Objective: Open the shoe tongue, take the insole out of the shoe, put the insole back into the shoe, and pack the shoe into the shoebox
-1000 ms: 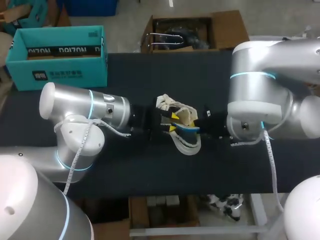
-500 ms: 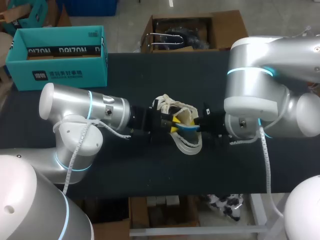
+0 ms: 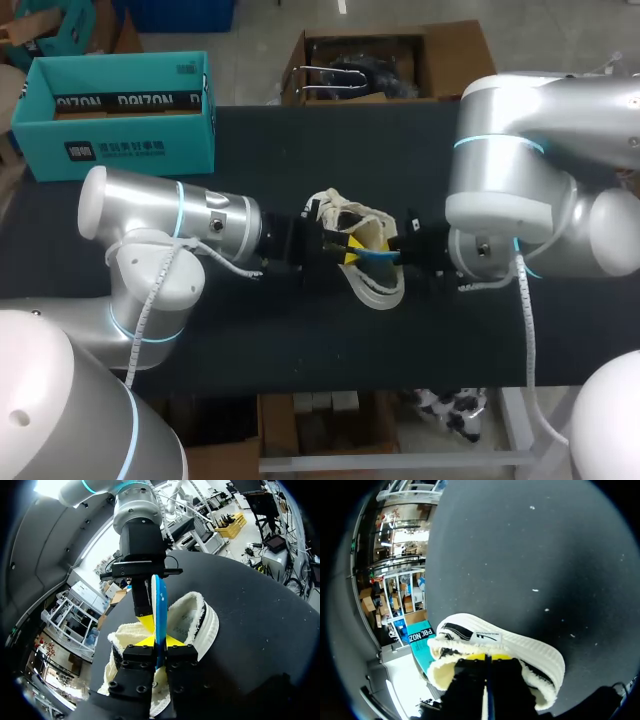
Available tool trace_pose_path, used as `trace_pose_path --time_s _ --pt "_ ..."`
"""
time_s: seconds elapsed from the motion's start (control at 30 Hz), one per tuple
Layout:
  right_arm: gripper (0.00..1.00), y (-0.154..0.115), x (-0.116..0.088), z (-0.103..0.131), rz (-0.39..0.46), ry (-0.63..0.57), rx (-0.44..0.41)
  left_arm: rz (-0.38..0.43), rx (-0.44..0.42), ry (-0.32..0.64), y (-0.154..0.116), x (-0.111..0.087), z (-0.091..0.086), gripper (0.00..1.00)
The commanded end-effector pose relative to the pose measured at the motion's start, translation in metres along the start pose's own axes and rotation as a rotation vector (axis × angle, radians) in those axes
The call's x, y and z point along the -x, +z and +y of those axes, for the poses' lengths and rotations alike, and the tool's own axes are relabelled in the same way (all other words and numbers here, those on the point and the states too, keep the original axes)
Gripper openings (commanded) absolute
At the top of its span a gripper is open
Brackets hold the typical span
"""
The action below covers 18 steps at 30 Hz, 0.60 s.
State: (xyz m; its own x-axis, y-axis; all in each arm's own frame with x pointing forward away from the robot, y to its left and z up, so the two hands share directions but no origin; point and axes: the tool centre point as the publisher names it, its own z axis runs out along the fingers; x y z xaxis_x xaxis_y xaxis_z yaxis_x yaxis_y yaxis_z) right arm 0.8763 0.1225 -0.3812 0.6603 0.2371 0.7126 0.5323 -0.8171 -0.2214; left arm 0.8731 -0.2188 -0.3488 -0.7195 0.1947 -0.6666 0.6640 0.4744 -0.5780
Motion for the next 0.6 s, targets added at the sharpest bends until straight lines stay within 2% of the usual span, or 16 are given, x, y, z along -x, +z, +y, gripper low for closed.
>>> trace_pose_path --time_s 0.03,0.07,0.1,0.13,0.2,0.3,0.53,0.6 --pt "0.0 0.002 0.003 -0.001 0.011 0.001 0.011 0.0 0.006 -0.002 0.003 -0.001 0.004 0.0" --pt "0.0 0.0 0.003 -0.002 0.012 0.002 0.011 0.0 0.008 -0.004 0.003 -0.001 0.005 0.0" --pt "0.05 -0.002 0.004 -0.002 0.015 0.005 0.016 -0.001 0.009 -0.005 0.003 -0.001 0.005 0.0" --pt "0.24 -0.004 0.005 -0.003 0.019 0.008 0.019 -0.001 0.01 -0.006 0.003 -0.001 0.005 0.0" --pt "0.52 -0.01 0.007 -0.004 0.026 0.01 0.027 -0.003 0.009 -0.006 0.002 -0.001 0.006 0.0" --pt "0.47 -0.018 0.01 -0.005 0.041 0.016 0.031 -0.005 0.007 -0.005 0.002 -0.001 0.006 0.0" --pt "0.25 -0.024 0.01 -0.009 0.07 0.01 0.023 -0.007 0.006 -0.009 0.003 -0.001 0.007 0.0" --pt "0.14 -0.023 0.008 -0.011 0.085 0.0 0.004 -0.006 0.007 -0.01 0.003 -0.001 0.007 0.0"
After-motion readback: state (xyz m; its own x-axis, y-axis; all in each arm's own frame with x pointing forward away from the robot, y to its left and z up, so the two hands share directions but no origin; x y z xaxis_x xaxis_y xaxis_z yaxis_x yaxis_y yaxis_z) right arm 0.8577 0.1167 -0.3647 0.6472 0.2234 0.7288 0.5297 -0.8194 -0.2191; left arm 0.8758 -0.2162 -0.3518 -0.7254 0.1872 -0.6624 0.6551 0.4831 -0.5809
